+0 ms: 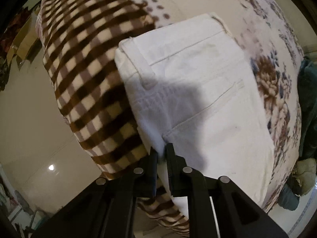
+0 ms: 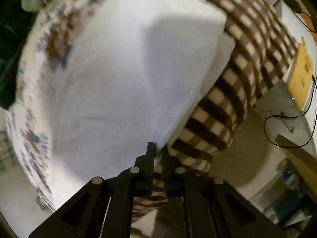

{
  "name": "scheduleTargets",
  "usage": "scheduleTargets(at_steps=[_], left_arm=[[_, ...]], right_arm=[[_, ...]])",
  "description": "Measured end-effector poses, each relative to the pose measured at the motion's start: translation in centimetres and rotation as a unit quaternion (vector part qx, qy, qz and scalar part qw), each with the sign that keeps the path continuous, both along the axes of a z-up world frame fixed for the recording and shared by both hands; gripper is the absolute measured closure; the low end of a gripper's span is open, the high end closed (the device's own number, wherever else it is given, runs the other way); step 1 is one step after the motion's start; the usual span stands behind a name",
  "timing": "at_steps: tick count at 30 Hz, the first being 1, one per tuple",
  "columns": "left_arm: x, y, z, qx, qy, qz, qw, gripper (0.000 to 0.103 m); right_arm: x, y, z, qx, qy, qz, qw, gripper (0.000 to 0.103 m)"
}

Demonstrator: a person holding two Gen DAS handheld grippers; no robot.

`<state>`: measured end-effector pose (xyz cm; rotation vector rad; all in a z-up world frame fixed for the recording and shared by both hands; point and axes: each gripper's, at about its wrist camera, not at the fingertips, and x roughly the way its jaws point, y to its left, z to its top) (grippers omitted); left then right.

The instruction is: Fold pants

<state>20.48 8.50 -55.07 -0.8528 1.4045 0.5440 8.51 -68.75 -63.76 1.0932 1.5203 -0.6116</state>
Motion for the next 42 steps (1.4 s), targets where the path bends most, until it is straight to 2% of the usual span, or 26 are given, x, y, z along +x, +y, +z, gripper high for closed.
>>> scheduleTargets(at_steps=[1, 2, 3, 4, 5, 7, 9, 12, 14, 19, 22, 25, 27, 29, 32, 33, 34, 35, 37, 40, 42], left_arm=[[0.0, -0.2, 0.4, 0.003, -0.002, -0.004, 1.0000, 0.094], [0.0, -0.4, 0.9, 0.008, -0.004, -0.011, 0.9999, 0.091], [0.0, -0.8, 1.5, 0.016, -0.001, -0.021, 0.9996, 0.085], [0.1, -1.4, 2.1, 0.020, 0.000, -0.034, 0.9992, 0.066], [0.1, -1.9, 2.7, 0.025, -0.006, -0.047, 0.9986, 0.048], [0.5, -3.5, 4.0, 0.045, -0.015, -0.078, 0.9958, 0.028], [1.4, -5.6, 5.0, 0.065, -0.023, -0.119, 0.9905, 0.026], [2.9, -9.3, 5.3, 0.080, -0.040, -0.179, 0.9799, 0.026], [4.3, -13.4, 4.8, 0.091, -0.037, -0.237, 0.9665, 0.026], [6.2, -21.8, 2.7, 0.086, -0.035, -0.328, 0.9400, 0.026], [6.4, -25.4, 1.3, 0.076, -0.021, -0.364, 0.9279, 0.026], [6.1, -27.4, 0.7, 0.068, -0.012, -0.382, 0.9214, 0.026], [6.0, -28.1, 0.4, 0.066, -0.004, -0.394, 0.9169, 0.026], [5.9, -28.4, 0.4, 0.065, 0.001, -0.404, 0.9126, 0.026], [6.0, -28.5, 0.4, 0.071, 0.002, -0.413, 0.9080, 0.026], [6.2, -28.5, 0.3, 0.071, 0.004, -0.415, 0.9072, 0.026], [6.4, -28.4, 0.2, 0.069, 0.006, -0.415, 0.9072, 0.026], [6.6, -28.3, 0.1, 0.066, 0.009, -0.414, 0.9078, 0.026], [6.8, -28.6, -0.2, 0.058, 0.009, -0.416, 0.9073, 0.026], [7.1, -29.5, -2.2, 0.047, 0.019, -0.435, 0.8988, 0.026], [7.1, -29.5, -3.9, 0.044, 0.034, -0.437, 0.8975, 0.026]], right_arm=[[-0.3, -0.2, -0.3, 0.005, 0.010, 0.002, 1.000, 0.077], [-0.6, -0.4, -0.1, 0.006, 0.007, -0.002, 1.000, 0.062], [-1.0, -0.6, 0.4, 0.005, 0.000, -0.009, 1.000, 0.056], [-1.5, -1.0, 1.1, 0.000, -0.012, -0.017, 1.000, 0.051], [-1.8, -1.4, 1.7, -0.006, -0.023, -0.025, 0.999, 0.051], [-2.8, -2.7, 2.8, -0.027, -0.045, -0.052, 0.997, 0.051], [-3.6, -4.2, 3.3, -0.044, -0.059, -0.085, 0.994, 0.051], [-4.5, -6.5, 2.3, -0.036, -0.079, -0.139, 0.986, 0.051], [-5.0, -7.6, 1.4, -0.040, -0.087, -0.167, 0.981, 0.051], [-5.9, -10.8, 0.3, -0.082, -0.126, -0.208, 0.966, 0.052], [-5.5, -11.6, 0.5, -0.115, -0.120, -0.190, 0.968, 0.098], [-4.1, -11.2, 1.5, -0.147, -0.110, -0.142, 0.973, 0.099], [-4.2, -11.0, 2.4, -0.157, -0.115, -0.130, 0.972, 0.100], [-5.0, -10.8, 3.1, -0.156, -0.114, -0.137, 0.972, 0.100], [-5.9, -11.1, 2.1, -0.119, -0.116, -0.138, 0.976, 0.099], [-6.0, -11.4, 1.2, -0.097, -0.108, -0.132, 0.981, 0.097], [-6.6, -11.5, 0.7, -0.077, -0.102, -0.136, 0.982, 0.087], [-7.0, -11.7, 0.2, -0.058, -0.107, -0.146, 0.982, 0.063], [-8.2, -11.8, -0.2, -0.033, -0.139, -0.171, 0.975, 0.035], [-8.9, -10.9, -0.9, -0.012, -0.166, -0.174, 0.971, 0.035], [-9.0, -10.2, -2.3, 0.015, -0.181, -0.179, 0.967, 0.035]])
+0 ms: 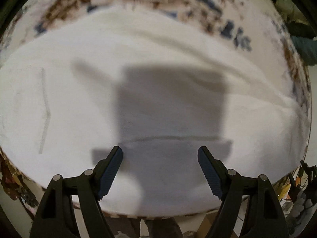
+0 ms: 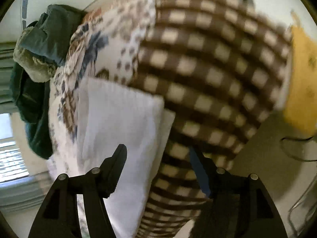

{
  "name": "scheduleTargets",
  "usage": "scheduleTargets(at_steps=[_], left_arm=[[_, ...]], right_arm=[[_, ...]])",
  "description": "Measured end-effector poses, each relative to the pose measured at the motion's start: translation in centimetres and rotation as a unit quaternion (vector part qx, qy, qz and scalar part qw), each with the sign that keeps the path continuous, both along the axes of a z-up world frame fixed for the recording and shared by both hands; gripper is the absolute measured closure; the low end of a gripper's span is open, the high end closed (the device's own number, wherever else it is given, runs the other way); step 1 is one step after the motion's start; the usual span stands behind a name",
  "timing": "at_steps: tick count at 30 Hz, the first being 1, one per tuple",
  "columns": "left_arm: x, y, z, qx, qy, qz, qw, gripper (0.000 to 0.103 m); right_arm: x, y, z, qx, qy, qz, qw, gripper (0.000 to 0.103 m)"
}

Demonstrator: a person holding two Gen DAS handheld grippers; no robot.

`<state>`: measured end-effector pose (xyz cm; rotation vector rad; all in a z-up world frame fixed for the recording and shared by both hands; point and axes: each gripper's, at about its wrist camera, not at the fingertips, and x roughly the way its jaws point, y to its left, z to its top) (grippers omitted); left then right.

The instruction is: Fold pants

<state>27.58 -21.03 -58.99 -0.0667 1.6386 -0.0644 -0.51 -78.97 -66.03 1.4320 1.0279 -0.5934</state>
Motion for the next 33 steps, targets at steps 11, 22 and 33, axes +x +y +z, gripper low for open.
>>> scheduleTargets(at_steps=[11, 22, 33], left_arm=[[-0.2, -0.5, -4.0, -0.007, 0.022, 0.004, 0.9997, 0.000], [-1.1, -0.3, -4.7, 0.023, 0.012, 0.030, 0.9992, 0.000], [-0.3, 2.5, -1.9, 0.005, -0.013, 0.039, 0.9992, 0.000]], right_arm=[[1.5, 0.7, -1.7, 0.039, -0.205, -0.018, 0.978, 0.037], [5.2, 1.1, -4.5, 0.060, -0.256, 0.025, 0.965, 0.050], [6.1, 0.9, -3.1, -0.018, -0.157, -0.010, 0.987, 0.099]])
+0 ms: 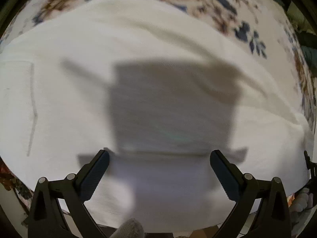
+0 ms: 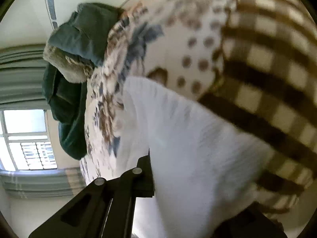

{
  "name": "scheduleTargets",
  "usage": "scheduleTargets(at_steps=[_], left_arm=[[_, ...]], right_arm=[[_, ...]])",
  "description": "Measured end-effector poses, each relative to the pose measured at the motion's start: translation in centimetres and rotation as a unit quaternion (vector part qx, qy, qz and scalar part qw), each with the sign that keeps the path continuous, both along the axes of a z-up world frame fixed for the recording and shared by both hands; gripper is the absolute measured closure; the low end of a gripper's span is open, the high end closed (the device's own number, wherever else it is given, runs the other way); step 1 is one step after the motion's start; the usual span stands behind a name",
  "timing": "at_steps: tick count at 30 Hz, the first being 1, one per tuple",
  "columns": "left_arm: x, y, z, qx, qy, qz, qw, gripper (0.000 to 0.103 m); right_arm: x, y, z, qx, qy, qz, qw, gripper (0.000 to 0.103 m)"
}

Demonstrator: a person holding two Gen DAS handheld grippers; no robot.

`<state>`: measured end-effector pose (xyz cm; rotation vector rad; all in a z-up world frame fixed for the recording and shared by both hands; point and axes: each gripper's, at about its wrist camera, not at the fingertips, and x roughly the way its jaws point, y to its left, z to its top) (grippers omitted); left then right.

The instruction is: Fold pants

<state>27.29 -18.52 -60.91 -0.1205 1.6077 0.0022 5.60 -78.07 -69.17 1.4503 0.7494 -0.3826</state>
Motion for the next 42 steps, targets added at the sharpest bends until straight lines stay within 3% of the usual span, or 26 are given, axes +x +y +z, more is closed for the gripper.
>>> scheduleTargets(at_steps=[4, 10, 14, 17, 20, 25, 32, 34, 35, 36, 37, 39, 42], left_arm=[[-0.2, 3.7, 1.4, -0.005, -0.005, 0.036, 0.9993, 0.000], [-1.3, 9.2, 4.8, -0.006, -0.034, 0.068, 0.9971, 0.000], [-1.6, 12.5, 6.6, 0.019, -0.060, 0.058, 0.9963, 0.000], [-2.2, 13.4, 8.3, 0.076, -0.093, 0.030, 0.9924, 0.000], [-2.0, 16.0, 9.7, 0.086, -0.114, 0.017, 0.9896, 0.000], [-2.1, 19.3, 11.0, 0.086, -0.133, 0.022, 0.9870, 0.000], [-3.2, 24.8, 9.2, 0.078, -0.113, 0.057, 0.9889, 0.000], [-3.5, 26.3, 8.7, 0.077, -0.105, 0.066, 0.9893, 0.000], [-3.6, 27.0, 8.5, 0.077, -0.102, 0.072, 0.9892, 0.000], [-3.6, 27.8, 8.4, 0.076, -0.100, 0.080, 0.9889, 0.000], [-3.6, 28.3, 8.4, 0.074, -0.098, 0.086, 0.9887, 0.000], [-3.5, 29.7, 8.5, 0.066, -0.094, 0.105, 0.9878, 0.000], [-3.2, 30.7, 9.1, 0.047, -0.097, 0.128, 0.9860, 0.000]], right_arm=[[1.4, 0.8, 3.6, -0.023, -0.010, 0.017, 1.000, 0.099], [4.8, 6.6, 12.8, -0.100, -0.022, 0.073, 0.992, 0.099], [7.7, 14.3, 17.5, -0.142, -0.032, 0.134, 0.980, 0.099], [10.0, 21.8, 19.6, -0.169, -0.039, 0.192, 0.966, 0.099], [11.5, 29.2, 20.1, -0.177, -0.042, 0.244, 0.953, 0.099], [13.6, 41.4, 17.8, -0.182, -0.039, 0.334, 0.924, 0.099], [14.9, 55.3, 10.3, -0.213, 0.026, 0.439, 0.873, 0.098], [15.0, 58.3, 8.7, -0.218, 0.061, 0.468, 0.854, 0.087], [15.0, 59.8, 7.9, -0.220, 0.082, 0.486, 0.842, 0.068], [14.9, 61.1, 7.6, -0.207, 0.084, 0.506, 0.833, 0.058], [14.9, 61.7, 7.6, -0.186, 0.076, 0.521, 0.830, 0.042], [14.3, 61.9, 8.3, -0.131, 0.048, 0.532, 0.835, 0.037], [12.9, 59.4, 10.3, -0.128, 0.046, 0.502, 0.854, 0.018]])
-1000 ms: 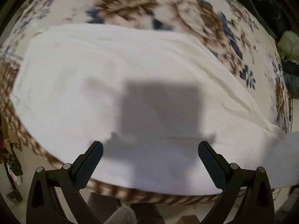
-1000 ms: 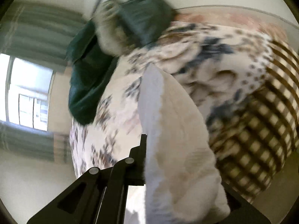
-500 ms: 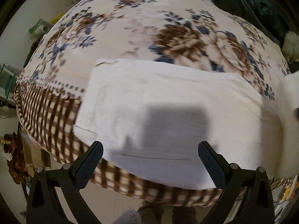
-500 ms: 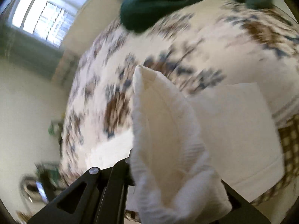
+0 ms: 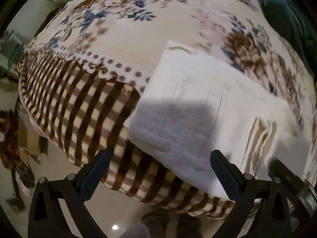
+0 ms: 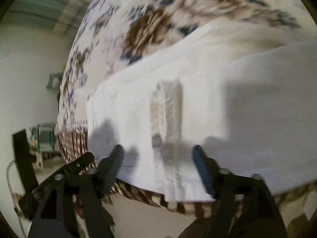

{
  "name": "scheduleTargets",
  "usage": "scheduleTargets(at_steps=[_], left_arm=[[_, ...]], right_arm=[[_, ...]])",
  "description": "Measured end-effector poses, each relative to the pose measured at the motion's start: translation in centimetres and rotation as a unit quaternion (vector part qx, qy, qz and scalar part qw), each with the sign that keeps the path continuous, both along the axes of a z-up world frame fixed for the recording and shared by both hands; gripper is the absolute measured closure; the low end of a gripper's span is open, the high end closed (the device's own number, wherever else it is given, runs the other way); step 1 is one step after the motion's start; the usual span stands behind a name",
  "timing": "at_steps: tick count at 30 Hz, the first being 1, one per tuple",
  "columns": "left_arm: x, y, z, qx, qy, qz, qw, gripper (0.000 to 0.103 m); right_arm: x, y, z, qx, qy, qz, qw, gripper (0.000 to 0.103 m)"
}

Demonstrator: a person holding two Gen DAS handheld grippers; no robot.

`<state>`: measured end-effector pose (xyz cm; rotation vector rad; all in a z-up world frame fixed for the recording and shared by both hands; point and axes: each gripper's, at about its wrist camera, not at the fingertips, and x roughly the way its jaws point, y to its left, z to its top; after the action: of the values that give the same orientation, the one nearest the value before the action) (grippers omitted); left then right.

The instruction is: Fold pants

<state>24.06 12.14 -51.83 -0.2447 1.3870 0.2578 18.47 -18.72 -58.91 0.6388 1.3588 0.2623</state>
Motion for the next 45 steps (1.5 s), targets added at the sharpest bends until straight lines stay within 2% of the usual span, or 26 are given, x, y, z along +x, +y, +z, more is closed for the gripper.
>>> scheduleTargets(at_steps=[1, 4, 6, 7, 10, 13, 15, 16, 17, 18, 21, 24, 29, 32, 33, 34, 35, 36, 37, 38, 42, 45], left_arm=[[0.2, 0.0, 0.4, -0.012, -0.008, 0.006, 0.9999, 0.000], [0.9, -1.0, 1.0, -0.054, -0.018, 0.006, 0.9983, 0.000], [1.8, -2.9, 0.7, -0.082, -0.017, 0.001, 0.9965, 0.000], [2.3, -4.0, 0.5, -0.096, -0.016, -0.005, 0.9953, 0.000], [4.2, -8.1, -1.0, -0.115, 0.000, -0.042, 0.9925, 0.000], [5.7, -12.2, -3.0, -0.101, 0.014, -0.094, 0.9903, 0.000], [6.4, -14.4, -4.2, -0.097, 0.021, -0.127, 0.9869, 0.015], [6.5, -15.1, -4.6, -0.096, 0.018, -0.141, 0.9852, 0.042], [6.7, -16.0, -5.2, -0.092, 0.018, -0.159, 0.9829, 0.083], [6.8, -16.4, -5.5, -0.086, 0.017, -0.168, 0.9819, 0.088], [6.6, -16.3, -5.1, -0.086, -0.009, -0.174, 0.9808, 0.092], [6.4, -15.9, -4.7, -0.088, -0.025, -0.176, 0.9802, 0.092], [6.8, -15.6, -6.4, -0.086, -0.011, -0.164, 0.9827, 0.090], [6.6, -15.4, -6.0, -0.095, -0.012, -0.148, 0.9844, 0.087], [6.5, -15.3, -5.8, -0.098, -0.013, -0.143, 0.9848, 0.084], [6.3, -15.1, -5.3, -0.096, -0.009, -0.132, 0.9865, 0.073], [6.0, -14.7, -4.7, -0.093, -0.007, -0.122, 0.9881, 0.055], [5.6, -14.3, -4.1, -0.098, -0.010, -0.115, 0.9885, 0.044], [5.2, -13.7, -3.6, -0.105, -0.013, -0.106, 0.9887, 0.028], [4.9, -13.3, -3.2, -0.109, -0.017, -0.100, 0.9889, 0.023], [2.2, -9.8, -0.6, -0.132, -0.038, -0.049, 0.9893, 0.022], [-0.6, -5.1, 0.3, -0.165, -0.051, 0.034, 0.9843, 0.022]], right_arm=[[-0.5, -1.2, 0.5, -0.007, 0.000, -0.014, 1.000, 0.013], [-1.9, -6.2, 1.2, -0.075, 0.022, -0.059, 0.995, 0.011], [-2.9, -9.4, 0.6, -0.138, 0.055, -0.079, 0.986, 0.010], [-3.2, -10.8, 0.2, -0.152, 0.067, -0.088, 0.982, 0.010], [-3.6, -13.9, -1.1, -0.163, 0.089, -0.105, 0.977, 0.010], [-3.8, -15.6, -1.6, -0.191, 0.097, -0.109, 0.971, 0.010], [-3.8, -16.5, -2.2, -0.203, 0.104, -0.109, 0.967, 0.010], [-3.5, -16.2, -2.0, -0.204, 0.106, -0.109, 0.967, 0.010], [-3.6, -16.5, -2.3, -0.204, 0.109, -0.110, 0.967, 0.010], [-3.7, -16.8, -2.5, -0.206, 0.110, -0.109, 0.966, 0.010], [-3.1, -16.1, -3.6, -0.210, 0.114, -0.100, 0.966, 0.010], [-2.9, -15.4, -4.0, -0.216, 0.111, -0.088, 0.966, 0.010], [-1.6, -13.9, -5.0, -0.220, 0.113, -0.064, 0.967, 0.004], [-1.0, -13.3, -4.8, -0.221, 0.109, -0.052, 0.968, 0.004], [-0.8, -13.2, -4.7, -0.223, 0.106, -0.048, 0.968, 0.004], [-0.4, -12.7, -4.5, -0.228, 0.102, -0.042, 0.967, 0.004], [-0.2, -12.5, -4.1, -0.235, 0.097, -0.034, 0.967, 0.004], [-0.2, -12.3, -3.7, -0.244, 0.093, -0.027, 0.965, 0.004], [-0.5, -12.2, -3.0, -0.252, 0.088, -0.022, 0.963, 0.004], [-0.6, -12.1, -2.5, -0.261, 0.084, -0.026, 0.961, 0.002], [-1.0, -11.1, 0.0, -0.260, 0.071, -0.014, 0.963, 0.001], [-1.4, -10.7, 1.3, -0.246, 0.074, -0.019, 0.966, 0.001]])
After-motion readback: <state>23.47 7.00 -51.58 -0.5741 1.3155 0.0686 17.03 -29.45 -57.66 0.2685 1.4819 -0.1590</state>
